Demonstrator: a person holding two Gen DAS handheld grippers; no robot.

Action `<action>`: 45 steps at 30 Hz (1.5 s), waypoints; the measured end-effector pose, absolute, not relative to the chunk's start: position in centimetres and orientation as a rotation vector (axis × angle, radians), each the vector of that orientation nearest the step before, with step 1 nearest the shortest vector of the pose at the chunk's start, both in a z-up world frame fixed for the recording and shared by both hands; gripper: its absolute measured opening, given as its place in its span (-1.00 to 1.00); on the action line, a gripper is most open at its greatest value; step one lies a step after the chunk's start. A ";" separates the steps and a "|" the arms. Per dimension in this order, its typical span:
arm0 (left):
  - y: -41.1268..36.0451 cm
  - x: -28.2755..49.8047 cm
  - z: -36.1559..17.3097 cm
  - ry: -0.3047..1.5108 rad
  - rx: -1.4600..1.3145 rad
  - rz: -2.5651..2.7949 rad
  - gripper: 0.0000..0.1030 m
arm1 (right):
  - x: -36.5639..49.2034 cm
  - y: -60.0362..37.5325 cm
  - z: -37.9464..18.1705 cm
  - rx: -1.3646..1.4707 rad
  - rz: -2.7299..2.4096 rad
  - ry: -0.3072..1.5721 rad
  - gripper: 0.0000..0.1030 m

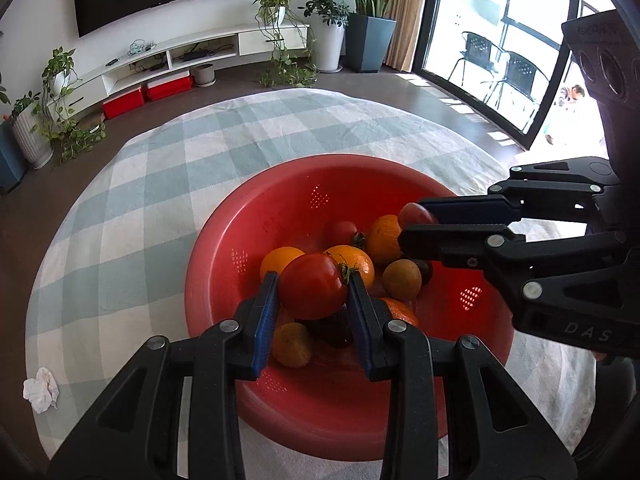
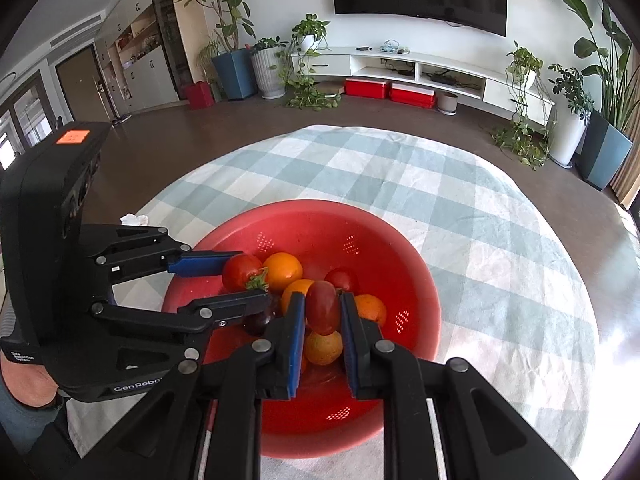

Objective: Organize fruits

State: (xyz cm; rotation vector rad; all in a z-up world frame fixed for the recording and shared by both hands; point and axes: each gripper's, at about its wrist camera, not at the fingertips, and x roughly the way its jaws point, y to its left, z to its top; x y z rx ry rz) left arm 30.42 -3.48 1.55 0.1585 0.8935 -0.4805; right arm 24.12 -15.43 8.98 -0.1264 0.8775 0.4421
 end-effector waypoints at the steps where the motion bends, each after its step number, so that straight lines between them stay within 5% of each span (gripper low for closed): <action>1: -3.6 30.5 1.4 0.895 0.160 -0.481 -0.40 | 24.3 -15.2 8.7 -0.138 0.435 0.881 -0.62; 14: -3.4 31.1 0.9 0.891 0.155 -0.465 -0.37 | 25.3 -13.8 6.6 -0.237 0.344 0.906 -0.62; 25: -3.2 30.5 1.5 0.848 0.164 -0.450 0.30 | 24.9 -14.2 6.8 -0.274 0.286 0.904 -0.61; 33: -2.5 29.3 2.9 0.820 0.143 -0.429 0.44 | 24.2 -14.1 7.9 -0.284 0.279 0.885 -0.60; 35: -2.3 28.7 3.5 0.805 0.150 -0.417 0.46 | 24.0 -14.1 8.2 -0.281 0.266 0.873 -0.38; 40: -1.7 27.1 5.1 0.729 0.159 -0.390 0.99 | 22.9 -15.0 9.3 -0.240 0.243 0.841 0.03; 45: -1.6 24.8 7.3 0.621 0.191 -0.387 1.00 | 20.5 -15.8 10.8 -0.192 0.213 0.789 0.25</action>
